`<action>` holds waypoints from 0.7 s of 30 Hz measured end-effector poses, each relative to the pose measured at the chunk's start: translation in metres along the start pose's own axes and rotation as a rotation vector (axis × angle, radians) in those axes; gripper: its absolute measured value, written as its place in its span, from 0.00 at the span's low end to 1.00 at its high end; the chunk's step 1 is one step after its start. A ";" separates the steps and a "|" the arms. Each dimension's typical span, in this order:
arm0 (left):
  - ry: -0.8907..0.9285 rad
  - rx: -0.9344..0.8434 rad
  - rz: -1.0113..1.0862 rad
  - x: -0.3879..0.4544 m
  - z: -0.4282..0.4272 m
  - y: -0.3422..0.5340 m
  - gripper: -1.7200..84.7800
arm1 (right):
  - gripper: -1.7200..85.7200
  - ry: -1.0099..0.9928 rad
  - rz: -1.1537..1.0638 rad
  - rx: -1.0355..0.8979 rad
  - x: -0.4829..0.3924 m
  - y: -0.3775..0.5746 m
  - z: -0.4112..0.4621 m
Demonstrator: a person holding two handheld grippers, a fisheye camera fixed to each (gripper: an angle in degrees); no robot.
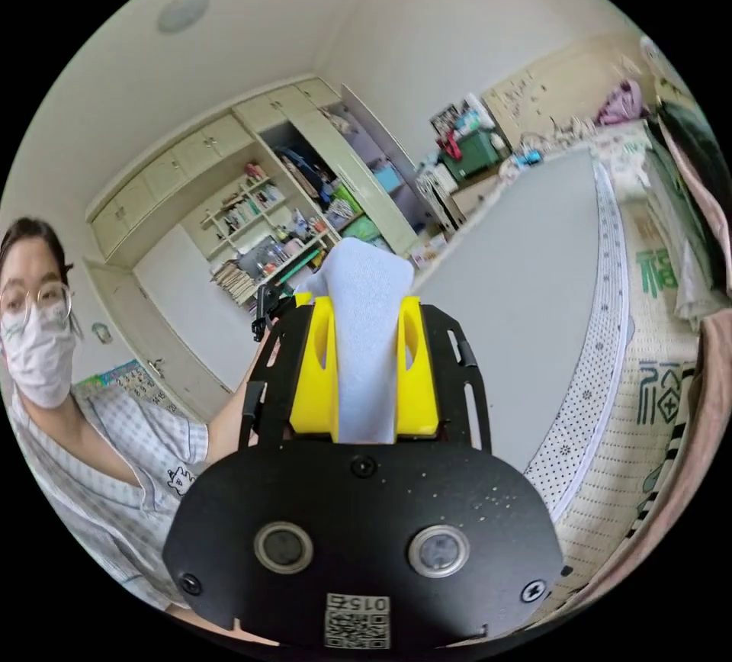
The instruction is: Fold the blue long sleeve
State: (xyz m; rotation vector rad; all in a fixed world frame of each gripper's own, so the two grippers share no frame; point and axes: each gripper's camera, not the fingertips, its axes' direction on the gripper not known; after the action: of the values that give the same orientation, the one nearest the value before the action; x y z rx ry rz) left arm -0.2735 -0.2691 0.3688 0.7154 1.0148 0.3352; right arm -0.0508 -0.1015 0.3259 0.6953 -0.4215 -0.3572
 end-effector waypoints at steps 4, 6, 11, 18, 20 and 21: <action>0.027 0.064 0.147 0.083 -0.016 -0.004 0.12 | 0.15 -0.014 -0.099 0.118 -0.080 0.007 -0.050; 0.046 0.081 0.223 0.134 -0.021 -0.008 0.12 | 0.15 0.009 -0.178 0.164 -0.136 0.011 -0.082; 0.022 0.074 0.367 0.229 -0.013 -0.012 0.12 | 0.15 0.144 -0.322 0.143 -0.238 0.009 -0.143; 0.188 0.042 0.465 0.313 0.022 0.020 0.12 | 0.15 0.230 -0.348 0.040 -0.346 0.031 -0.216; 0.260 0.023 0.470 0.322 0.031 0.031 0.11 | 0.15 0.243 -0.334 0.031 -0.367 0.043 -0.226; 0.307 0.007 0.480 0.327 0.038 0.037 0.11 | 0.15 0.244 -0.323 0.028 -0.379 0.051 -0.231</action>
State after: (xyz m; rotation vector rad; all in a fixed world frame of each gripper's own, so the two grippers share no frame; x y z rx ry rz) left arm -0.0739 -0.0715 0.1932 0.9312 1.1247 0.8795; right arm -0.2550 0.2296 0.1054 0.8255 -0.0805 -0.5643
